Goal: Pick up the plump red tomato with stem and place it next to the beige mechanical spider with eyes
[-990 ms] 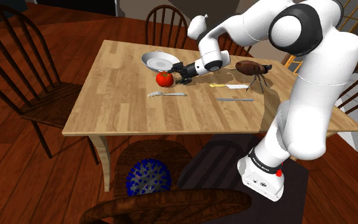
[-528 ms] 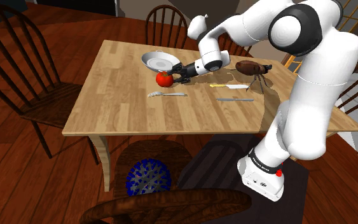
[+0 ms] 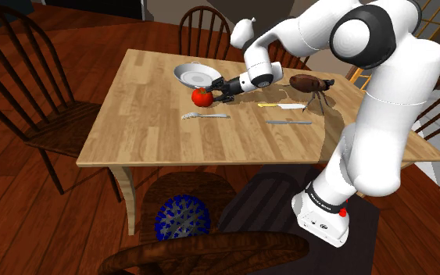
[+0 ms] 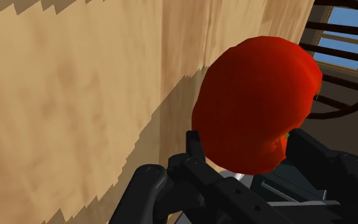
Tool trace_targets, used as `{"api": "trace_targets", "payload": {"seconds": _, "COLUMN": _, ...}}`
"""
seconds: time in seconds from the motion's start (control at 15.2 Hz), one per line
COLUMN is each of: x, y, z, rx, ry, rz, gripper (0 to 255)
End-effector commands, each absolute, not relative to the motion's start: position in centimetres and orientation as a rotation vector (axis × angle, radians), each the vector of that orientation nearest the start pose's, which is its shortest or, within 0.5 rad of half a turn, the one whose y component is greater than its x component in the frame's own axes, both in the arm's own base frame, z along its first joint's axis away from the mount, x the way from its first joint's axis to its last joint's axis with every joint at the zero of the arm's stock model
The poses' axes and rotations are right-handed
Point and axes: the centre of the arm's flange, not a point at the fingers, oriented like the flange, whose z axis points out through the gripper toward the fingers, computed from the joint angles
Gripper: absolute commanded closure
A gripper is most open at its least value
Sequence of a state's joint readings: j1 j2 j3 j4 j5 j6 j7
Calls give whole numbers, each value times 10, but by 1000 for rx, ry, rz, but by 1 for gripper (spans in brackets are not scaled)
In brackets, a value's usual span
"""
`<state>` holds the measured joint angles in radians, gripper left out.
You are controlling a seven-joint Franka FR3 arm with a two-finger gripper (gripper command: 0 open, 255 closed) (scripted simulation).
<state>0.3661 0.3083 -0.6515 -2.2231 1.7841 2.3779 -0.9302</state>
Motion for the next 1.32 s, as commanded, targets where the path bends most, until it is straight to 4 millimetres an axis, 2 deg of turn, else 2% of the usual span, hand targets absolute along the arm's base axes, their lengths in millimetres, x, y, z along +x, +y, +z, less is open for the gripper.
{"api": "trace_targets", "payload": {"seconds": 0.0, "x": 529, "y": -144, "z": 267, "rx": -2133, "ry": 861, "rz": -706, "gripper": 255}}
{"api": "trace_targets", "payload": {"seconds": 1.25, "x": 529, "y": -144, "z": 367, "rx": -2133, "ry": 861, "rz": -706, "gripper": 255}}
